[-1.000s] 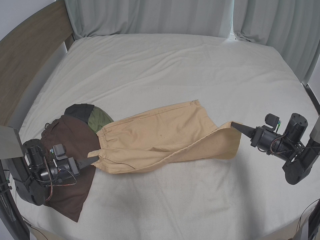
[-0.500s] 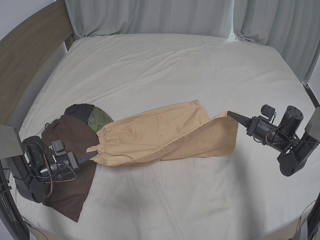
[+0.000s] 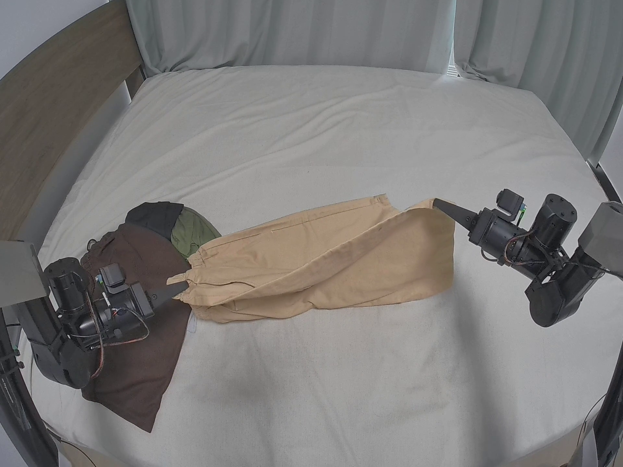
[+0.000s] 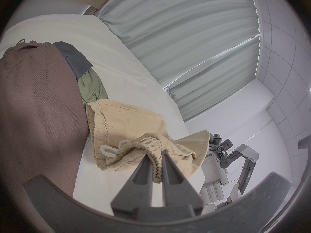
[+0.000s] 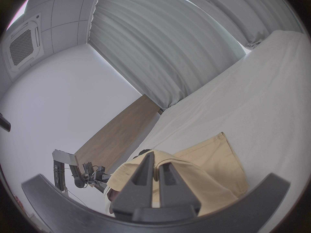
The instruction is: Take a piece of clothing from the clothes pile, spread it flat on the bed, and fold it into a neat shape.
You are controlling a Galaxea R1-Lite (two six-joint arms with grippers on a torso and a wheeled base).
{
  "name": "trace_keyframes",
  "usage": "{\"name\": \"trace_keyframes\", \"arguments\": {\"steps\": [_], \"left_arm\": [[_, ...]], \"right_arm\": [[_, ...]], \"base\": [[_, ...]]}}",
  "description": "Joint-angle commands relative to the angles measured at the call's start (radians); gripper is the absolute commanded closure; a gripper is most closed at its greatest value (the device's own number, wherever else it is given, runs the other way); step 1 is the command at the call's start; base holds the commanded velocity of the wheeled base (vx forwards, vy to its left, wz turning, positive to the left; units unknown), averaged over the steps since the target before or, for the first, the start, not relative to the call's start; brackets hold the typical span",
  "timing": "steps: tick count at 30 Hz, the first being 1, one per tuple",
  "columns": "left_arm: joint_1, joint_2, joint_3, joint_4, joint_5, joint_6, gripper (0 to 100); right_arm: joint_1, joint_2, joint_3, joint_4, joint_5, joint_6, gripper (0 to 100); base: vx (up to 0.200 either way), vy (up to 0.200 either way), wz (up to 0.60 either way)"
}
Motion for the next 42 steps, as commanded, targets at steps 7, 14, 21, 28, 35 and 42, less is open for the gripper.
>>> {"name": "trace_keyframes", "arguments": {"steps": [7, 14, 21, 28, 35, 42], "left_arm": [[-0.002, 0.031, -0.043, -0.001, 0.042, -0.005, 100], [-0.002, 0.037, -0.058, -0.001, 0.062, -0.033, 100], [-0.003, 0.06, -0.087, -0.001, 0.099, -0.047, 100], [-0.011, 0.089, -0.107, -0.001, 0.113, -0.05, 100], [-0.048, 0.136, -0.136, -0.001, 0.165, -0.045, 100], [-0.054, 0.184, -0.207, -0.001, 0.21, -0.05, 100]], "right_arm": [[0.003, 0.028, -0.135, 0.121, 0.005, 0.017, 100], [0.013, 0.048, -0.213, 0.187, 0.005, 0.017, 100], [0.011, 0.097, -0.299, 0.256, 0.003, 0.017, 100], [0.011, 0.142, -0.348, 0.28, 0.002, 0.017, 100], [0.011, 0.18, -0.379, 0.305, 0.0, 0.017, 100], [0.011, 0.226, -0.442, 0.317, 0.0, 0.017, 100]], "base": [[0.0, 0.0, 0.0], [0.0, 0.0, 0.0], [0.0, 0.0, 0.0], [0.0, 0.0, 0.0], [0.0, 0.0, 0.0], [0.0, 0.0, 0.0]]}}
